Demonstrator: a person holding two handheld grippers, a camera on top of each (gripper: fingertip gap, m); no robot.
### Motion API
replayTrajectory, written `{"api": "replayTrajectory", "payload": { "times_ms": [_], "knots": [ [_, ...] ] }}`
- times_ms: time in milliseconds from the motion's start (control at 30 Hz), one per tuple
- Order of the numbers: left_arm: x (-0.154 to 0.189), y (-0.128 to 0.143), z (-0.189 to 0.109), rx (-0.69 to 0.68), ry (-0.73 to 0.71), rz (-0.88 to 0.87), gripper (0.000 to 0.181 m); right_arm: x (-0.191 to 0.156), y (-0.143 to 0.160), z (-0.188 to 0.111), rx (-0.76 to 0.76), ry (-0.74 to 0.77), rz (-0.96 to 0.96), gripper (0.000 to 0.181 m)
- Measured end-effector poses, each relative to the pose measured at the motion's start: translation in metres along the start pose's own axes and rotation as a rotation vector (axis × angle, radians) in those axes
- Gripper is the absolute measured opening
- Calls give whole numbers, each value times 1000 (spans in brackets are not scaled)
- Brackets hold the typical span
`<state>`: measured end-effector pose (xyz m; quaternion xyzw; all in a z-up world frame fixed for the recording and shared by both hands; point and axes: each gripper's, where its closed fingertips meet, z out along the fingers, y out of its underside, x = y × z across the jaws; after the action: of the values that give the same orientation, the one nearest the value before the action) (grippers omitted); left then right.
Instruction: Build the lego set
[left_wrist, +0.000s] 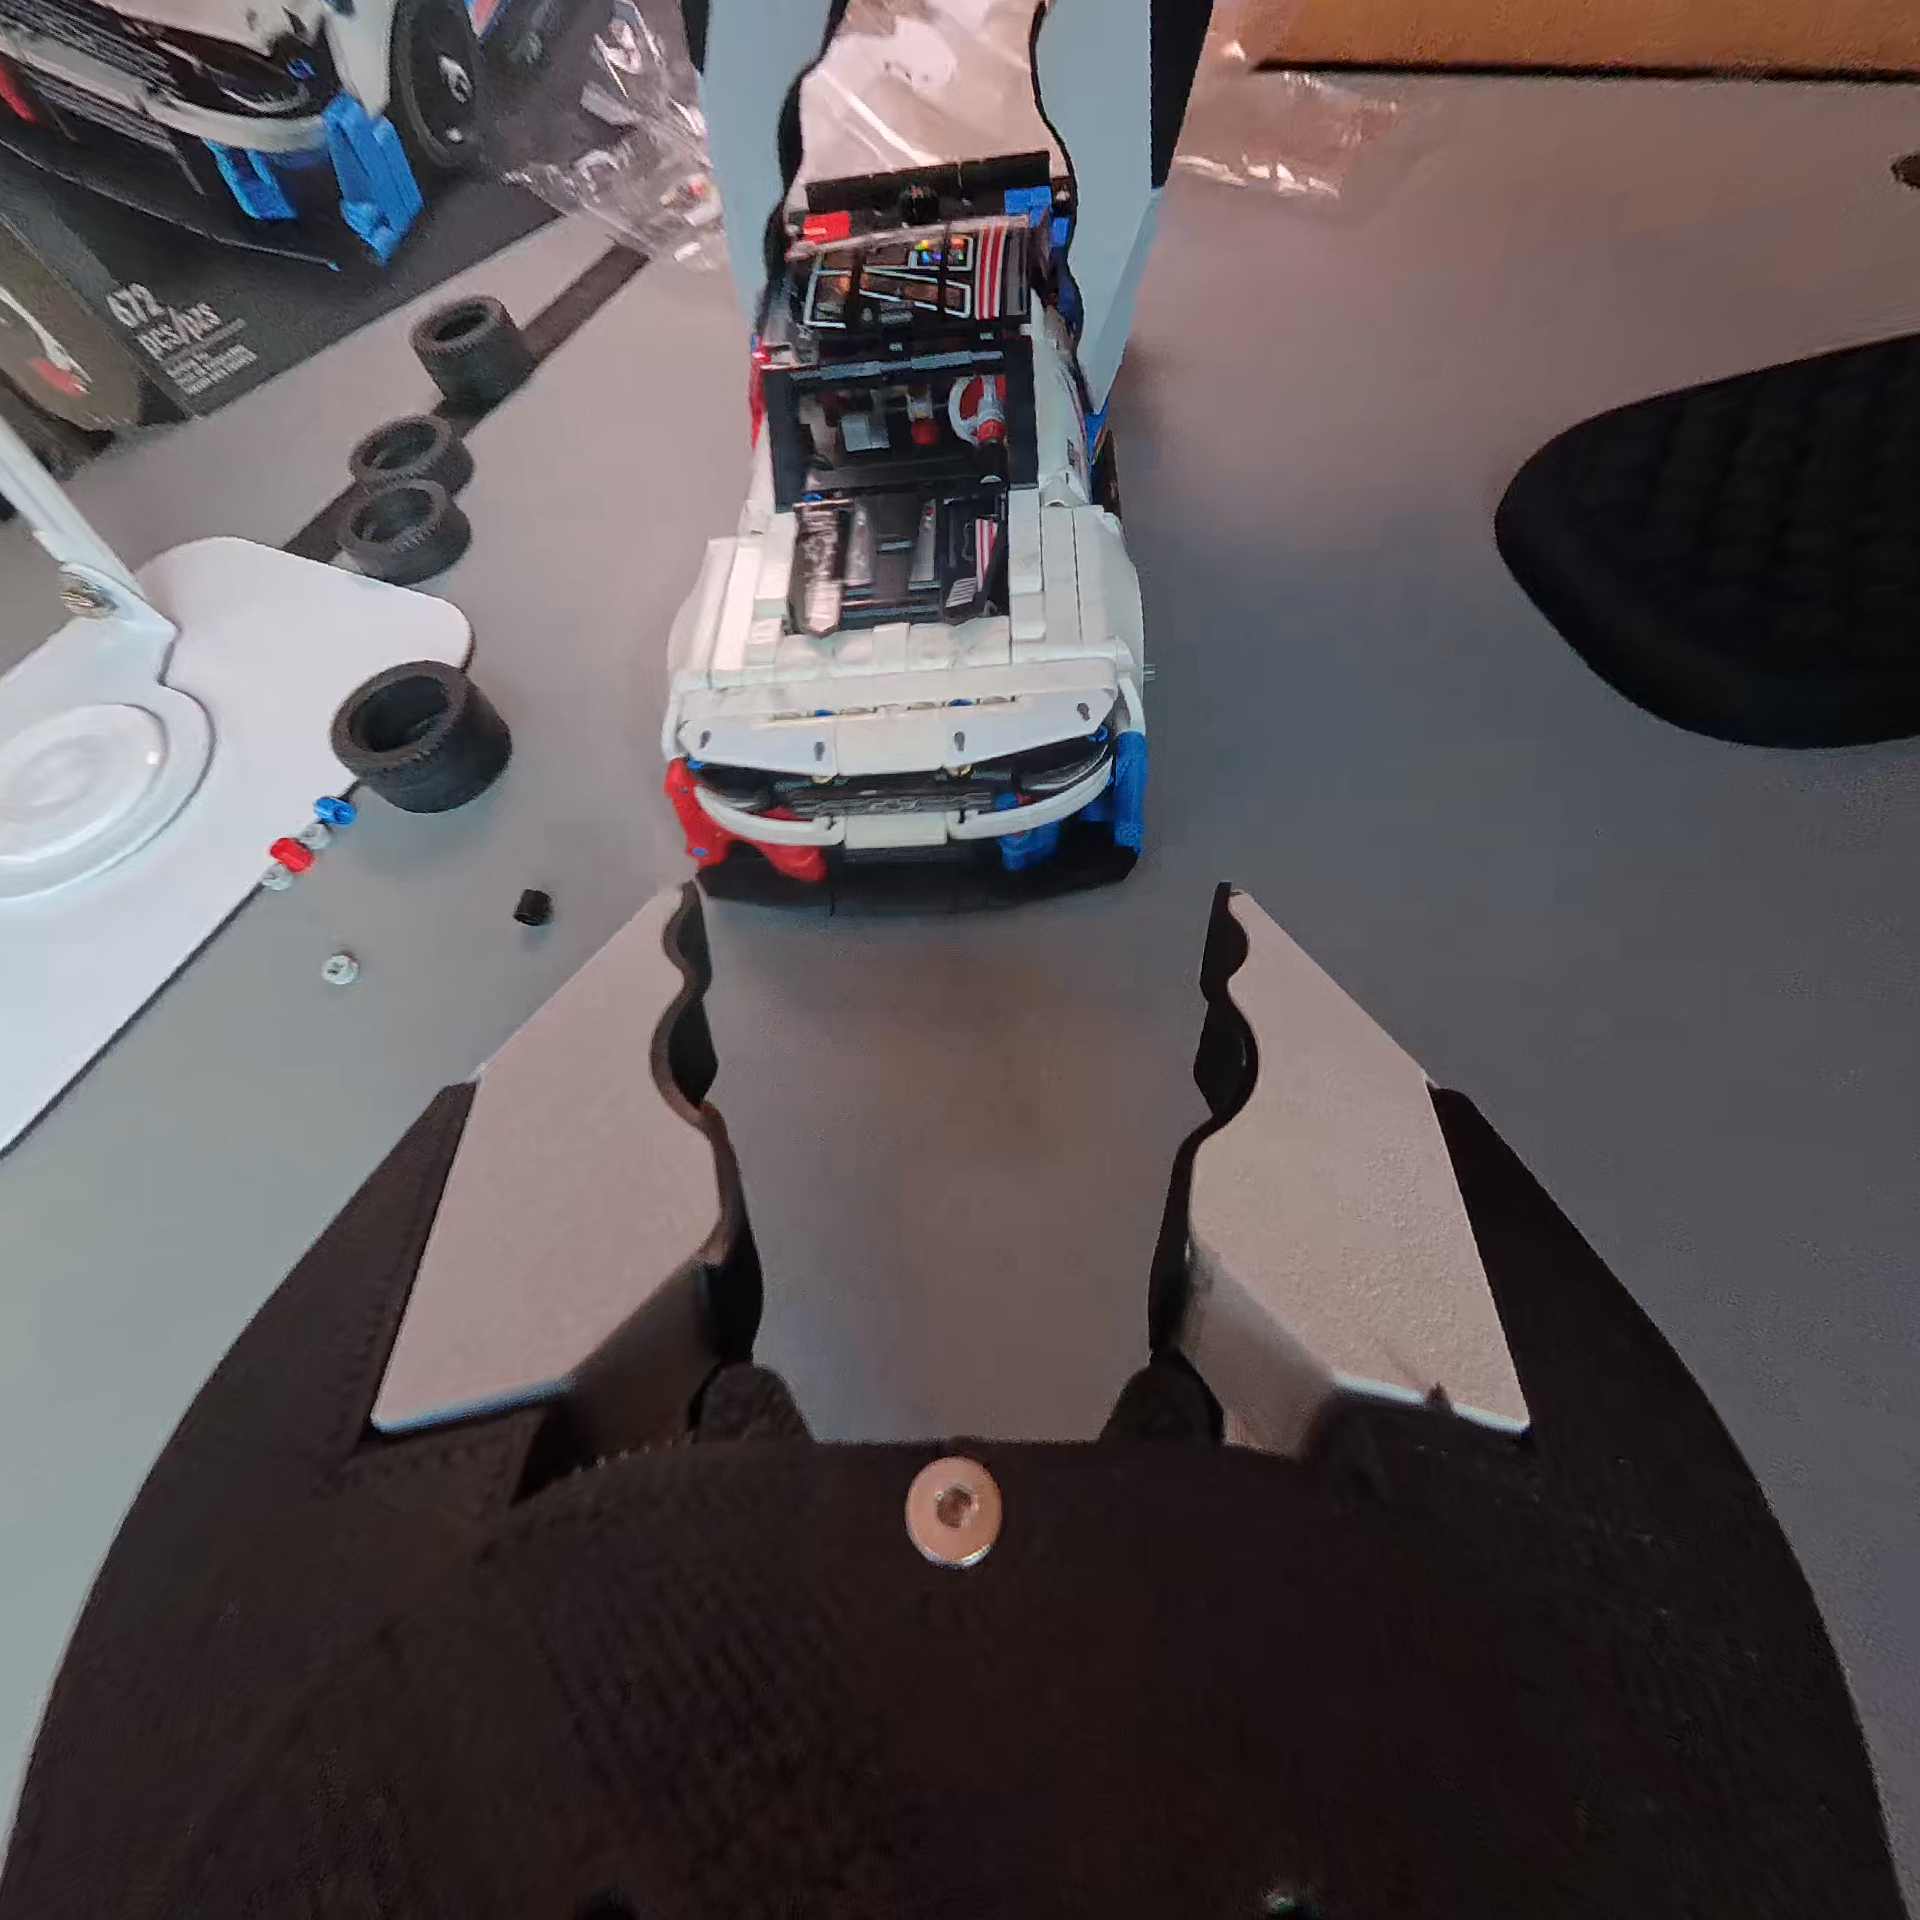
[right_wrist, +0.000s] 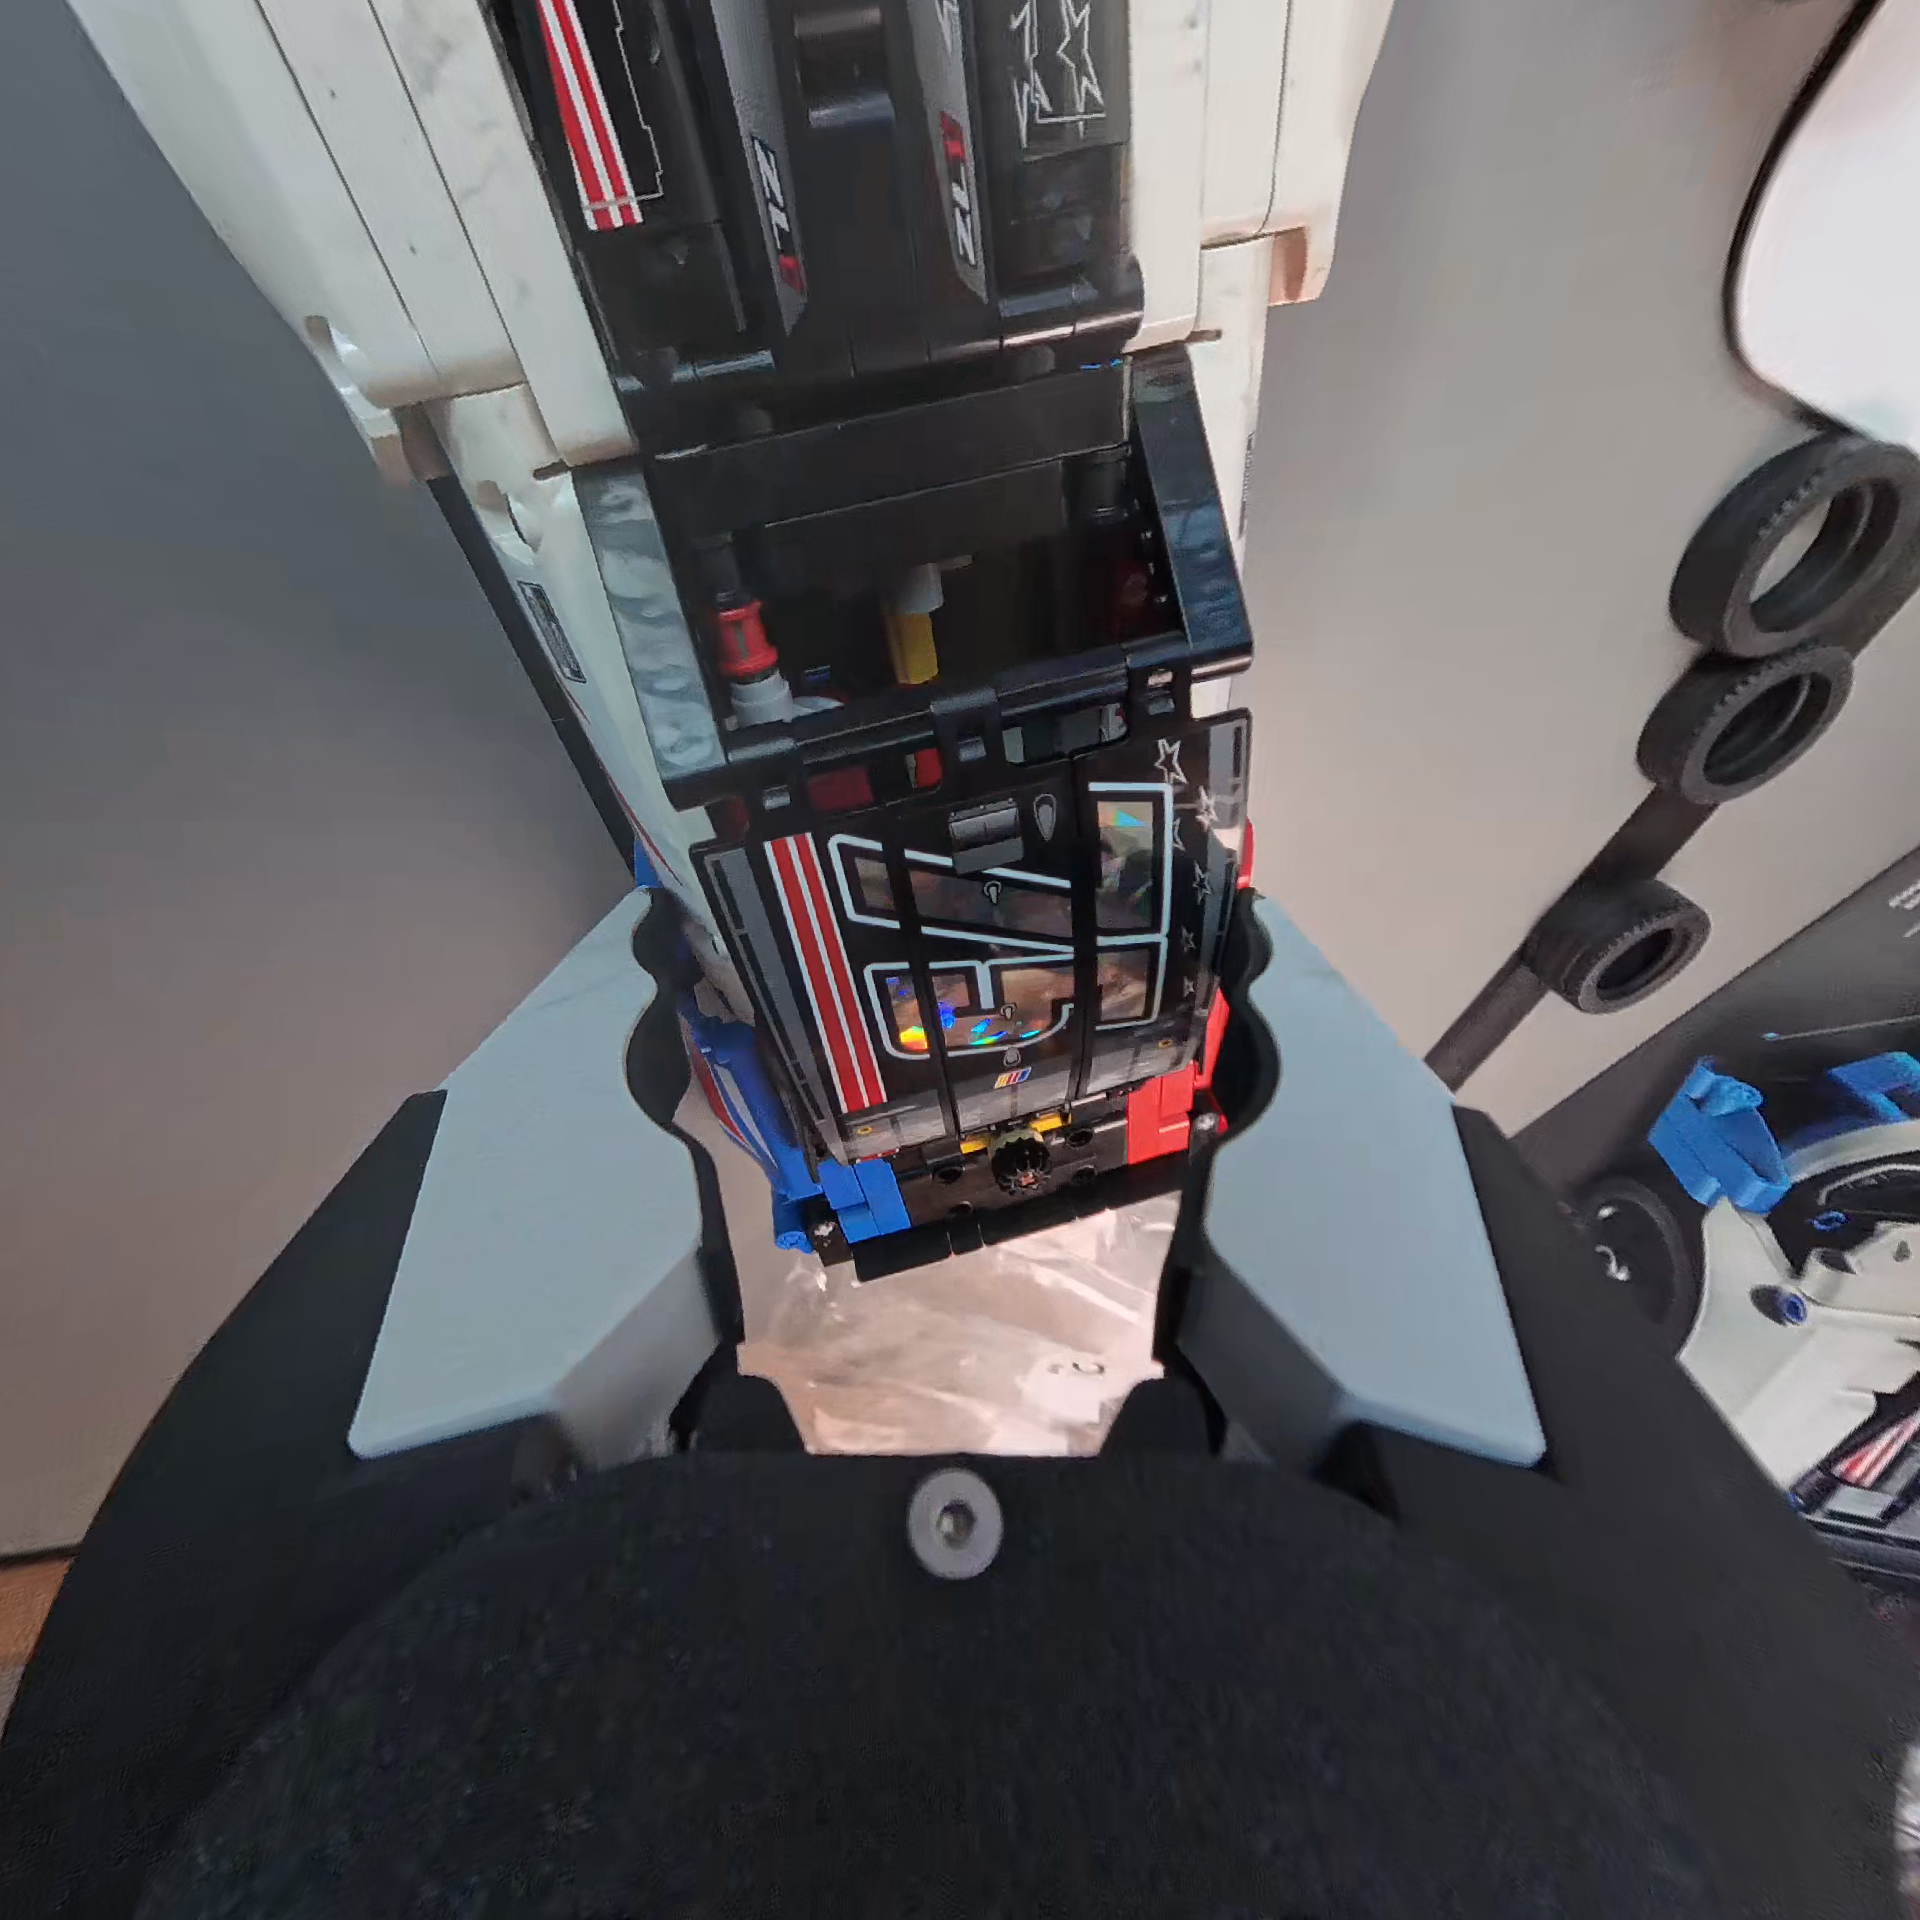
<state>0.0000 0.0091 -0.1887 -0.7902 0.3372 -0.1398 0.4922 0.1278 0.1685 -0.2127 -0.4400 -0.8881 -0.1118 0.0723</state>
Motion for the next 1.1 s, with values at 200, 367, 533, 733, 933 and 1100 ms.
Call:
{"api": "replayTrajectory", "payload": {
  "times_ms": [200,367,533,733,933,1100],
  "knots": [
    [-36,3,-30,90,-156,-60,89,21,44,9,-145,21,-20,103],
    [-60,7,-52,132,-220,-119,82,30,49,5,-120,95,61,99],
    [-77,0,-69,213,-261,-147,73,37,-11,-45,186,58,239,88],
    [-83,-1,-75,255,-282,-153,69,86,-109,-55,489,54,391,67],
    [-88,3,-76,257,-292,-167,68,125,-146,5,479,-27,520,75],
    [-91,5,-75,260,-283,-179,68,125,-153,34,409,-70,522,55]
  ]
}}
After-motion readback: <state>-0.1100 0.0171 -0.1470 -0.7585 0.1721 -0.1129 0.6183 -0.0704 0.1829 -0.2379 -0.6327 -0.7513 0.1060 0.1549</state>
